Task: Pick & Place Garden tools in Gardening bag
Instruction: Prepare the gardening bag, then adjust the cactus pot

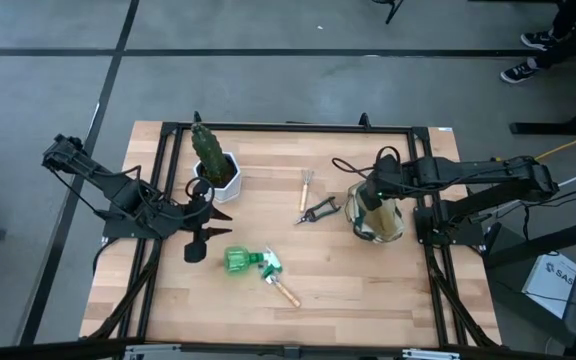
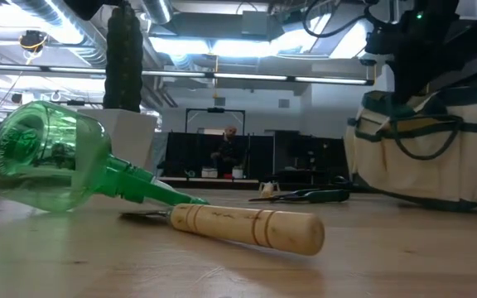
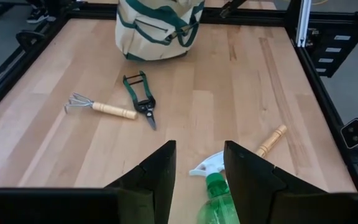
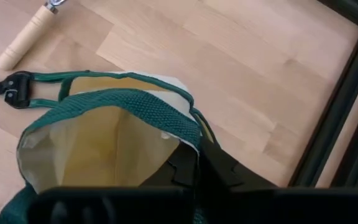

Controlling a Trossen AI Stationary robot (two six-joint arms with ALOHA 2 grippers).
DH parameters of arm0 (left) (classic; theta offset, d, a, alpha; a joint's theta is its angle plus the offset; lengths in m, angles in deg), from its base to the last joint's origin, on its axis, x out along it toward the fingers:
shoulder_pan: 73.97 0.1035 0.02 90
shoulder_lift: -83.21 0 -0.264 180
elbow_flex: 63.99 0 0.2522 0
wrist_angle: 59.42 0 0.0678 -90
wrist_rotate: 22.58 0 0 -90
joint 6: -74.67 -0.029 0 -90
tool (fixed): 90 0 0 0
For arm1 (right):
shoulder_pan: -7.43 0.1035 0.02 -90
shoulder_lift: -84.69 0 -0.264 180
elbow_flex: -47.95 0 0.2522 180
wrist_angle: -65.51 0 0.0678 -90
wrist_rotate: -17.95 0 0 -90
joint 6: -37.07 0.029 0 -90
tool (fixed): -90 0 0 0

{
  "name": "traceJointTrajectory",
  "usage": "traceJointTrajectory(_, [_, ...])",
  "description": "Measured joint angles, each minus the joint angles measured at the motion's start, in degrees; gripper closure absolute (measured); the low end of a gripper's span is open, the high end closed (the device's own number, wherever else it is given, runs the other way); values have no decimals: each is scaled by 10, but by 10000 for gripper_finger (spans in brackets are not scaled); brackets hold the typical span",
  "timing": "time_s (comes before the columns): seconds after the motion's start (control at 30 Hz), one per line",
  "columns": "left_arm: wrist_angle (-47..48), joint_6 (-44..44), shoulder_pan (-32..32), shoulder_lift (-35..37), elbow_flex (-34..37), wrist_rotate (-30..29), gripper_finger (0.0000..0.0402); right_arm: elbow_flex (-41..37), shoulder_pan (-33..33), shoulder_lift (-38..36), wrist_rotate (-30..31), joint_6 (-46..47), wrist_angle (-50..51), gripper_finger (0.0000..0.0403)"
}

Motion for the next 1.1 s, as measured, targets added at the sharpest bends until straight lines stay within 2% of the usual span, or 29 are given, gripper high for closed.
traceJointTrajectory(0.23, [0, 1, 0, 0, 0, 0, 272, 0, 0, 0, 9, -11, 4, 357])
traceJointTrajectory(0.7, [6, 2, 0, 0, 0, 1, 272, 0, 0, -2, 15, -29, 6, 272])
traceJointTrajectory(0.93, [5, 9, 0, 0, 0, 35, 274, 17, 10, -32, 17, -50, 5, 266])
traceJointTrajectory(1.1, [5, 23, 0, 0, 0, 51, 274, 19, 70, -48, 70, -51, -43, 266])
